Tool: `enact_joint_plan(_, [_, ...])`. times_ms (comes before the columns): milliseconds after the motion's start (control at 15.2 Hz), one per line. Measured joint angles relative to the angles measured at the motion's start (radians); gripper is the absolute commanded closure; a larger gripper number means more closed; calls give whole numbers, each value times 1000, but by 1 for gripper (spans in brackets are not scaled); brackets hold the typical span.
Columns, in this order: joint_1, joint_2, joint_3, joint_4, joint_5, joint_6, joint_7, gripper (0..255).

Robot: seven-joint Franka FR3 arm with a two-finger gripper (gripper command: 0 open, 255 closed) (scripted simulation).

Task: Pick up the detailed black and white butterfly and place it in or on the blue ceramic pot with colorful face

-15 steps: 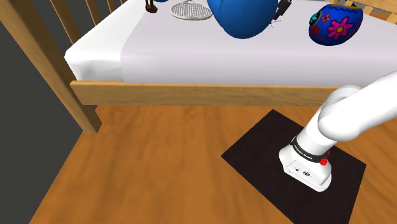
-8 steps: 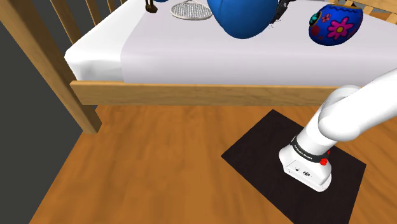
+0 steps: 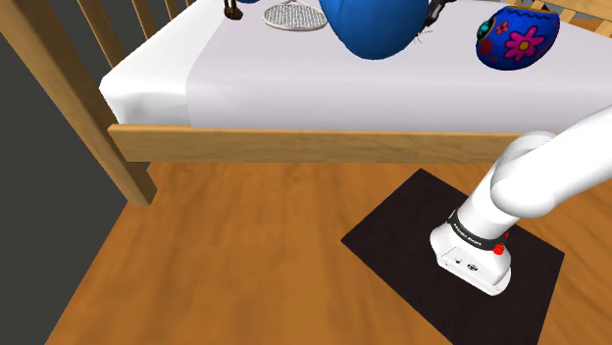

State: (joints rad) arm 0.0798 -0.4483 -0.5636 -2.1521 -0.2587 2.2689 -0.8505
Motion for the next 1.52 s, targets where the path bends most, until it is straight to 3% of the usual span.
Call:
enact_joint_plan(462, [1, -1, 3, 7, 1, -6, 1, 255])
enact_joint_plan(1518, [23, 30, 19, 238, 37, -208, -21, 255])
